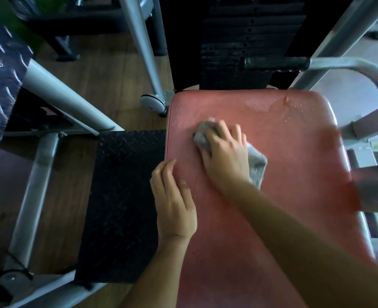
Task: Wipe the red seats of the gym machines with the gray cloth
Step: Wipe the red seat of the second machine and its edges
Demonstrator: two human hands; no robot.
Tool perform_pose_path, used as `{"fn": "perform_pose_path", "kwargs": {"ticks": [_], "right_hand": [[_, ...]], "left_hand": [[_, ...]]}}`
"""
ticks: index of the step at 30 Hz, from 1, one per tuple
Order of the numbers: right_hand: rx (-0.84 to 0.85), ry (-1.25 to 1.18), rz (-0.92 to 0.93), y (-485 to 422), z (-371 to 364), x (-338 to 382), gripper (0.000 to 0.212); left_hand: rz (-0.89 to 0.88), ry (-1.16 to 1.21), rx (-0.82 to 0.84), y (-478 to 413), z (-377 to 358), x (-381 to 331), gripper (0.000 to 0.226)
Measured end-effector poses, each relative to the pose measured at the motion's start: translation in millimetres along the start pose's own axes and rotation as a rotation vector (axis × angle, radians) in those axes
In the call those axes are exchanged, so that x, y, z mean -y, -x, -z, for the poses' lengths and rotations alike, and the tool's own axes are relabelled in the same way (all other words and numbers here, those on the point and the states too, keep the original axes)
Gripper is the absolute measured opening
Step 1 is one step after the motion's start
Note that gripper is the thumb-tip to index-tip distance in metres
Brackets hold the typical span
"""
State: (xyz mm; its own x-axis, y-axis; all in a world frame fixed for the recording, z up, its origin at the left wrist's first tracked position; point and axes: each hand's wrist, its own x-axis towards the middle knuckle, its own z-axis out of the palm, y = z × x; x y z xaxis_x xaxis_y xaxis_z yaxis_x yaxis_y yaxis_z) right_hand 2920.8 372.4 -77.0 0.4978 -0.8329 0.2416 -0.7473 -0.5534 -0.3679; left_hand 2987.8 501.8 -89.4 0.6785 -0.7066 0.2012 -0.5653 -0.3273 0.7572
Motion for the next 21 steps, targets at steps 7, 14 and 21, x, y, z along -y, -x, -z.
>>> {"fn": "perform_pose_path", "kwargs": {"ticks": [7,14,21], "right_hand": [[0.181,-0.077,0.444,46,27,-43,0.034],[0.017,-0.073,0.232,-3,12,-54,0.034],[0.108,-0.059,0.447,1,38,-113,0.042]], "left_hand": [[0.006,0.028,0.003,0,0,1,0.043],[-0.022,-0.057,0.025,0,2,2,0.035],[-0.071,-0.255,-0.008,-2,1,-5,0.033]]}}
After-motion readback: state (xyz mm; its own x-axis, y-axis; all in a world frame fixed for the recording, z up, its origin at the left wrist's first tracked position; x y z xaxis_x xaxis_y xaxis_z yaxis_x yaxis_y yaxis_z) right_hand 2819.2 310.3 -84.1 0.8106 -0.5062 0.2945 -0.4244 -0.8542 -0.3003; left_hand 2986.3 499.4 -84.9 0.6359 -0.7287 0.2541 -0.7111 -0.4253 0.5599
